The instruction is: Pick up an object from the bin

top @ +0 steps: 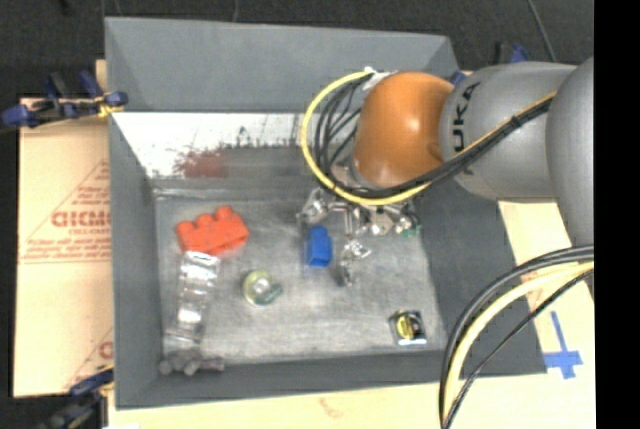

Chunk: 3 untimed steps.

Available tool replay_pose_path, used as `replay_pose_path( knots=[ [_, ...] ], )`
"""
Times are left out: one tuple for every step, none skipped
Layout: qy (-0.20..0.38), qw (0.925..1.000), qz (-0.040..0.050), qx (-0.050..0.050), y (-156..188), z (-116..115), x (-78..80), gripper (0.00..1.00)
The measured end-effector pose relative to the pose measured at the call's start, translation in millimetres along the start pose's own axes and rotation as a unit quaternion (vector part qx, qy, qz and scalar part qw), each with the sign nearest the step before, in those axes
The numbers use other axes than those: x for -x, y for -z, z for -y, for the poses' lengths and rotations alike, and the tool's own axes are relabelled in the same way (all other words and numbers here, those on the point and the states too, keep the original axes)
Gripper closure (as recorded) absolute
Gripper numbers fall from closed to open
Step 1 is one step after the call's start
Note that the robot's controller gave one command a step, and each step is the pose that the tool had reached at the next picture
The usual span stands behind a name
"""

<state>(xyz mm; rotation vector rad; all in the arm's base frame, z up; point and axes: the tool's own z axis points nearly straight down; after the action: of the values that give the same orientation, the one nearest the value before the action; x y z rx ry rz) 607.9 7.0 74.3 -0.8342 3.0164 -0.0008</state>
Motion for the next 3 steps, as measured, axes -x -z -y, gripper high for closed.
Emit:
replay_pose_path(
  knots=[
    [0.142,0.9899,-0.0004,-0.001,0.5,-19.3,5.6,0.00],
    [0.139,0.9903,-0.0021,0.001,2.7,-17.5,7.0,0.00],
    [0.135,0.9909,-0.0012,0.002,3.8,-16.6,8.3,0.00]
  ],
)
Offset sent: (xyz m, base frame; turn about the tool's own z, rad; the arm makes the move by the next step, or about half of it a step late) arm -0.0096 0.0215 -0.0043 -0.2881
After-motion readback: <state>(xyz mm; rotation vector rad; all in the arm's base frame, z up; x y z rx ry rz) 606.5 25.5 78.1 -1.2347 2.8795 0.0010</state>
